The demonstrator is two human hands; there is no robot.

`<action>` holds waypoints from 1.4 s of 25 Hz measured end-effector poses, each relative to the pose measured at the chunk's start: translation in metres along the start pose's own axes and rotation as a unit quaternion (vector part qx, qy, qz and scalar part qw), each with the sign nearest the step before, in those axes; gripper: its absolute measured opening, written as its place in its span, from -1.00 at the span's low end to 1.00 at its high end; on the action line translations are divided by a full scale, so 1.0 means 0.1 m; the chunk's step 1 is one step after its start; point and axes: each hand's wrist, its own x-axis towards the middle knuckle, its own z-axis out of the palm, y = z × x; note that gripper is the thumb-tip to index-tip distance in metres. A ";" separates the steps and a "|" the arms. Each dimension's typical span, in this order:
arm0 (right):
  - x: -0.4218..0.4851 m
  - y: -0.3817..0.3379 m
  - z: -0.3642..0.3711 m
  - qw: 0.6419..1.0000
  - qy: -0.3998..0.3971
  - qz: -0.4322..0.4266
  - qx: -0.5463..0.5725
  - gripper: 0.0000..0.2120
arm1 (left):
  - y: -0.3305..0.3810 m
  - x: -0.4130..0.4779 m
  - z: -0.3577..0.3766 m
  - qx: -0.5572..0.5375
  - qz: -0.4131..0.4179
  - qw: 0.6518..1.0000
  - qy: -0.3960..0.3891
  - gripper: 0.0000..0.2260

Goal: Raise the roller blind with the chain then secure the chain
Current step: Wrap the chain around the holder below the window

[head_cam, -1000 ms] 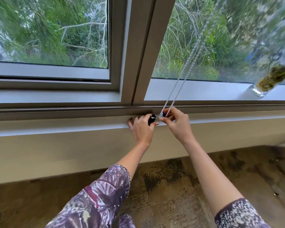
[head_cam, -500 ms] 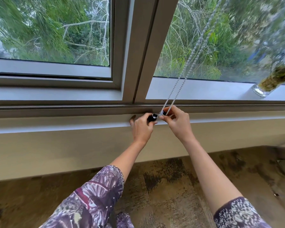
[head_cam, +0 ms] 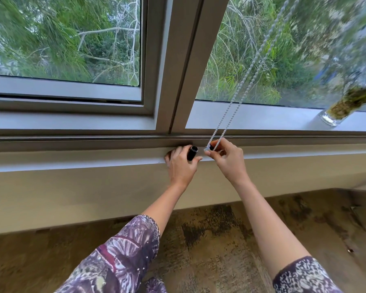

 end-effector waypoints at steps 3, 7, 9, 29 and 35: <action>-0.02 -0.01 0.02 1.000 -0.002 0.000 0.005 -0.85 | 0.00 -0.02 -0.04 -0.045 0.007 0.999 -0.020 -0.65; -0.02 -0.02 0.07 1.000 -0.006 -0.007 -0.001 -0.84 | 0.01 -0.02 -0.14 -0.119 -0.004 0.993 -0.018 -0.76; -0.01 -0.04 0.09 1.000 -0.009 -0.008 -0.003 -0.84 | 0.01 -0.06 -0.20 -0.145 -0.005 0.989 -0.016 -0.79; -0.53 -0.30 0.27 0.994 -0.047 -0.095 0.020 -0.77 | -0.09 -0.53 -0.92 -0.070 0.083 0.994 -0.010 -0.72; -0.67 -0.33 0.33 0.993 -0.045 -0.098 0.047 -0.76 | -0.12 -0.61 -1.03 -0.050 0.091 0.993 -0.051 -0.72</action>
